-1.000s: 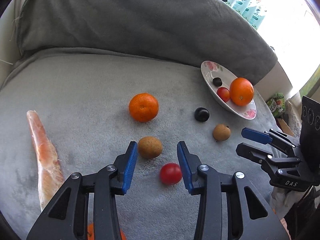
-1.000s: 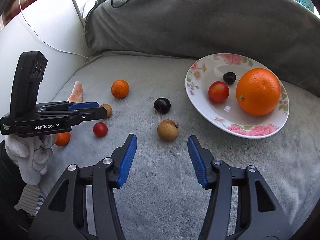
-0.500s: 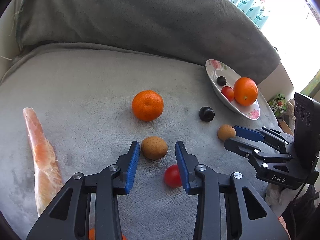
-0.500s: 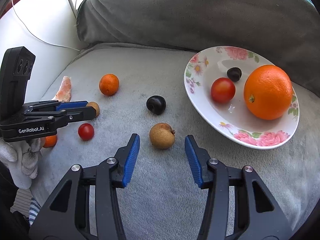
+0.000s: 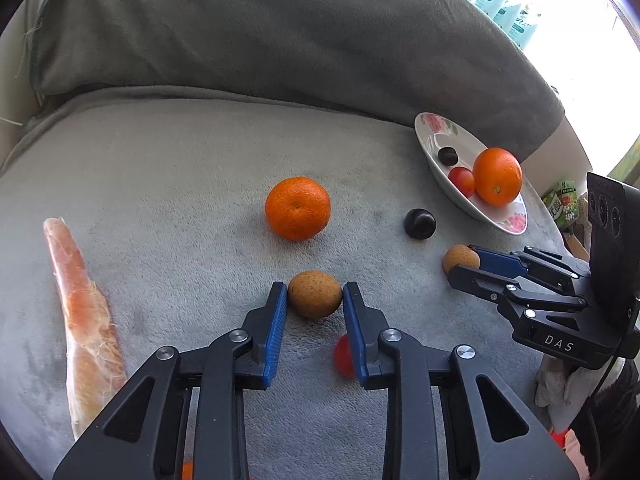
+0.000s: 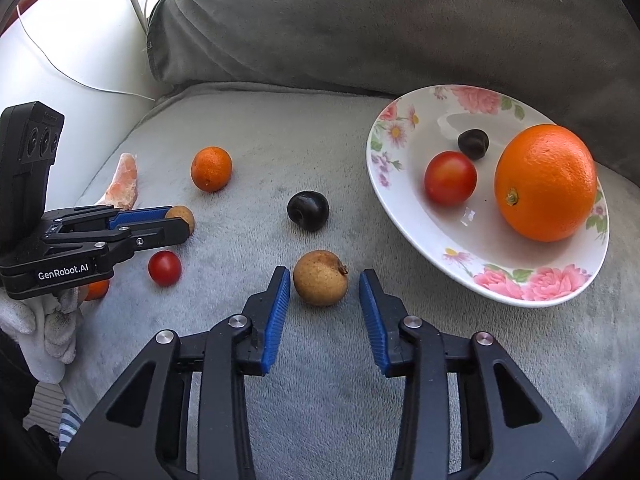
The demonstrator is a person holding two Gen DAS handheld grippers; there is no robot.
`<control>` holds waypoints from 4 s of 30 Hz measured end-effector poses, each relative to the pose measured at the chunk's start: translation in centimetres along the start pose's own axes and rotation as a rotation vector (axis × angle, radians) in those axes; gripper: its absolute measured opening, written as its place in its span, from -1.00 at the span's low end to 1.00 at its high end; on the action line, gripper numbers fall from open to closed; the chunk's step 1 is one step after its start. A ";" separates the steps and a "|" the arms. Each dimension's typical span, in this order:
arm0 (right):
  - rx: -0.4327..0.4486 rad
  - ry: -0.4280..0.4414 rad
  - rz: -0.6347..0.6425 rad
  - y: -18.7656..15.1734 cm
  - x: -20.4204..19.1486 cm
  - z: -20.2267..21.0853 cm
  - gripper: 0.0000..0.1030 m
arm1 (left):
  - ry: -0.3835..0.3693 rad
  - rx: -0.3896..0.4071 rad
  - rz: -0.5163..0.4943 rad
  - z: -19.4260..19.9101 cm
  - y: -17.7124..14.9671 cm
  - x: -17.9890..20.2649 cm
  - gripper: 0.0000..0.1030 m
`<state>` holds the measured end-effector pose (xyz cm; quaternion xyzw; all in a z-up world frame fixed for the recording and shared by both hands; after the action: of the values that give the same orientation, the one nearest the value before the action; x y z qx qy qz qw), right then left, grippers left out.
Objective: Organize fruits
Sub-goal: 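Grasp a brown kiwi with the left gripper while the right gripper grasps a small brown fruit, then carry both brown fruits into the floral plate and open both grippers, then withdraw both grippers from the plate toward the remaining fruits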
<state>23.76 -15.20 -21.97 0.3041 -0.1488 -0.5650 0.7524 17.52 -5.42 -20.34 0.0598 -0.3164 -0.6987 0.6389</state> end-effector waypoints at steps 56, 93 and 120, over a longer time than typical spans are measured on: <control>0.170 -0.074 -0.054 0.6 5.0 8.9 -0.45 | -0.130 0.125 -0.146 0.0 8.3 10.9 -0.48; 0.132 -0.082 -0.079 0.9 6.6 5.8 -0.44 | -0.121 0.057 -0.244 -5.7 11.1 15.5 -0.48; 0.208 -0.094 -0.069 1.6 5.8 7.7 0.74 | -0.098 0.064 -0.220 -5.5 11.4 15.7 0.56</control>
<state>22.42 -22.60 -15.74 0.3587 -0.2310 -0.5858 0.6890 27.20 -21.87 -13.73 0.0804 -0.3611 -0.7561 0.5399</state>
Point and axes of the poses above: each gripper's, at about its wrist camera, not at the fingertips, and z roughly against the way its jaws point, x to its right, y to its top, the point moved 9 cm from there along -z, roughly the way its jaws point, and after that the axes turned 4 degrees about z, right-handed, at the moved point
